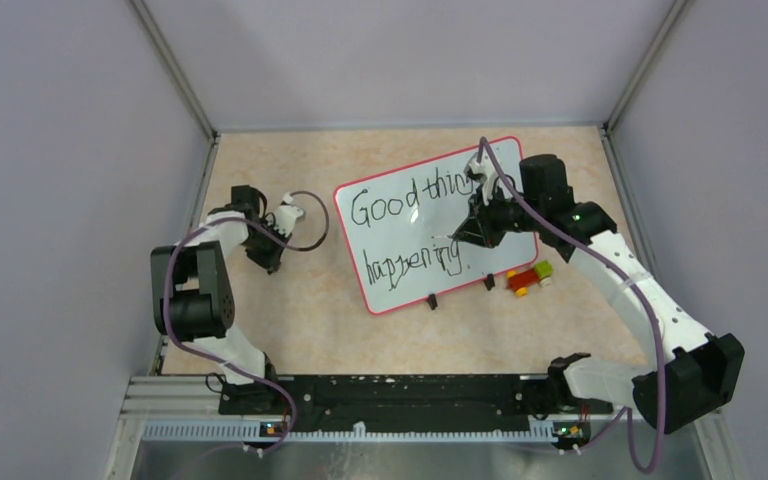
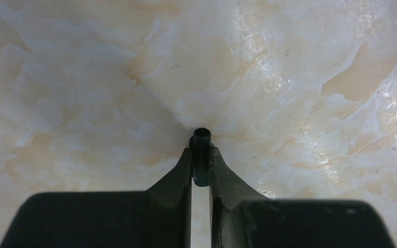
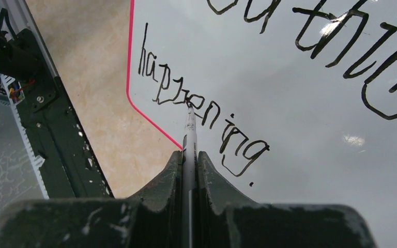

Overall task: Write a sentence on the whiteboard
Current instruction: Pick up the pen cap from the center of the board, then insert the whiteboard marker without the cap into the pen cap.

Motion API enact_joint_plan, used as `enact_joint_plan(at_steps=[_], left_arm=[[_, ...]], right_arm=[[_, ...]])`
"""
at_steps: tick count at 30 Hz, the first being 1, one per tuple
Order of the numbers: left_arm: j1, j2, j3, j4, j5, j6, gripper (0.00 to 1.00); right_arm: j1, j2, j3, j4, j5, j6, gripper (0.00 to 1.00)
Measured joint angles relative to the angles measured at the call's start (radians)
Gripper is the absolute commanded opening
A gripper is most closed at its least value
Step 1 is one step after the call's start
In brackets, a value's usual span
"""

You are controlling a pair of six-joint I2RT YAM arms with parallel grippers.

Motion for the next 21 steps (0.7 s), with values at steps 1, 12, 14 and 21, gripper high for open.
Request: enact_joint_plan(at_steps=[1,12,14,21], left_arm=[[0.0,-0.002,-0.001,0.0,-0.001,0.001,0.06],[0.013,-0.105,0.171,-0.226,0.038,0.019,0.0],[0.008,-0.145,0.262,-0.281,0.066,0.026,0.0],[-0.15,-0.298,0.611,-0.413,0.141,0.031,0.0]], right_arm=[[0.0,0.0,0.0,0.0,0.0,0.003,0.0],[0.0,0.001,0.0,0.052,-0.031,0.103,0.0],[0.0,0.001,0.0,0.065,-0.04,0.126,0.0],[-0.004,0.011,0.0,0.129,-0.103,0.241,0.0]])
